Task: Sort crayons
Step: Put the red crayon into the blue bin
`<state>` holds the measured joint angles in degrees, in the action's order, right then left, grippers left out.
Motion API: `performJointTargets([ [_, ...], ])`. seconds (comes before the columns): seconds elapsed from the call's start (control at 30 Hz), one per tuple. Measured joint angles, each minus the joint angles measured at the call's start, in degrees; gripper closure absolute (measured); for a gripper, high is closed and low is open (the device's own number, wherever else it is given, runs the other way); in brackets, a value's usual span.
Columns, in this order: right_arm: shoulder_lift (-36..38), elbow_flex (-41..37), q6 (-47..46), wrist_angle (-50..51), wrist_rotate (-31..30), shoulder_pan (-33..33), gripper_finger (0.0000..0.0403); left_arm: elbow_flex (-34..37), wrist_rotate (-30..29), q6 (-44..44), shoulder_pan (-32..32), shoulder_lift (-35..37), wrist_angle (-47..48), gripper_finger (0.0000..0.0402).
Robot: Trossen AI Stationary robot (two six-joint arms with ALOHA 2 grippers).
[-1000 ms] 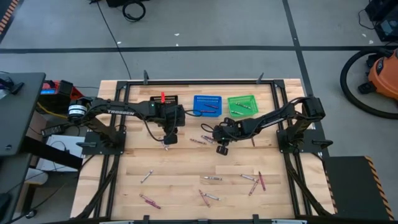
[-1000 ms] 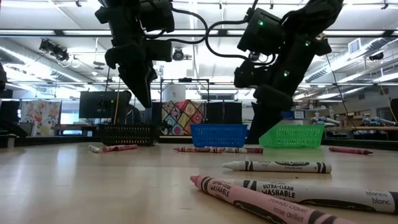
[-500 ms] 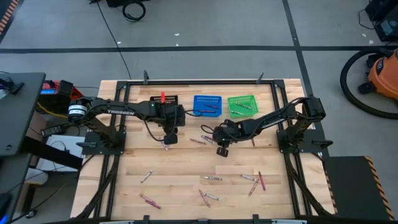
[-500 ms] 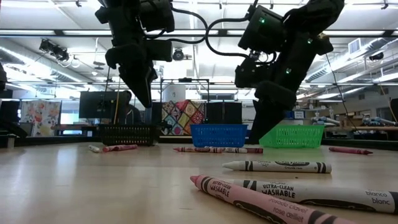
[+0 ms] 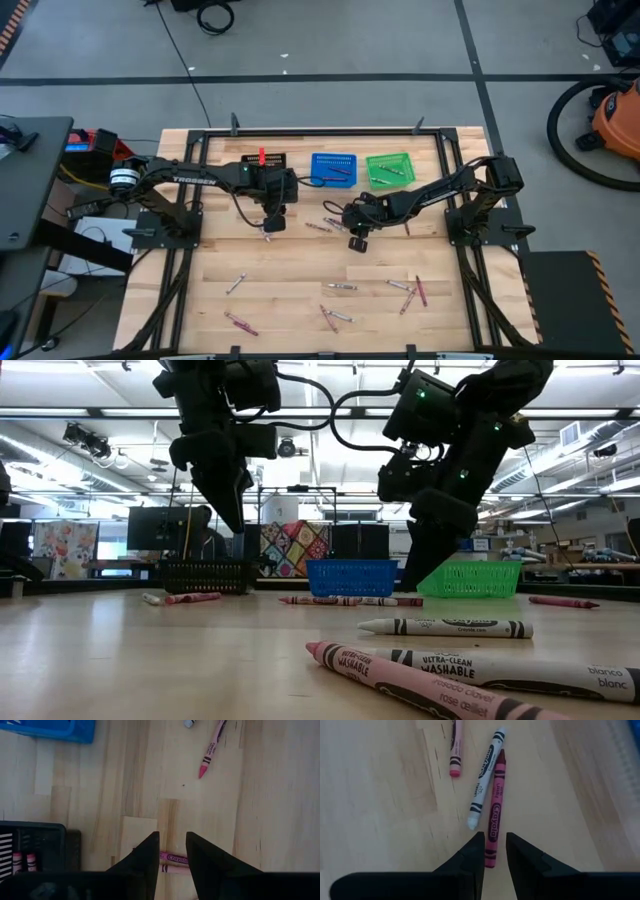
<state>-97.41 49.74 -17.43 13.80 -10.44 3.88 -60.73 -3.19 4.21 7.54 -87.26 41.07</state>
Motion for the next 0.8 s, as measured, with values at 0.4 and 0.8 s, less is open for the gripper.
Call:
performJointTargets([
  [0.4, -2.04, 0.02, 0.48, -1.76, 0.46, -0.33, 0.0316, 0.00, -0.01, 0.00, 0.01, 0.00, -0.16, 0.0294],
  [0.8, -3.23, 0.15, 0.48, -1.24, 0.65, -1.54, 0.0319, -0.02, -0.01, 0.33, 0.00, 0.00, -0.84, 0.0294],
])
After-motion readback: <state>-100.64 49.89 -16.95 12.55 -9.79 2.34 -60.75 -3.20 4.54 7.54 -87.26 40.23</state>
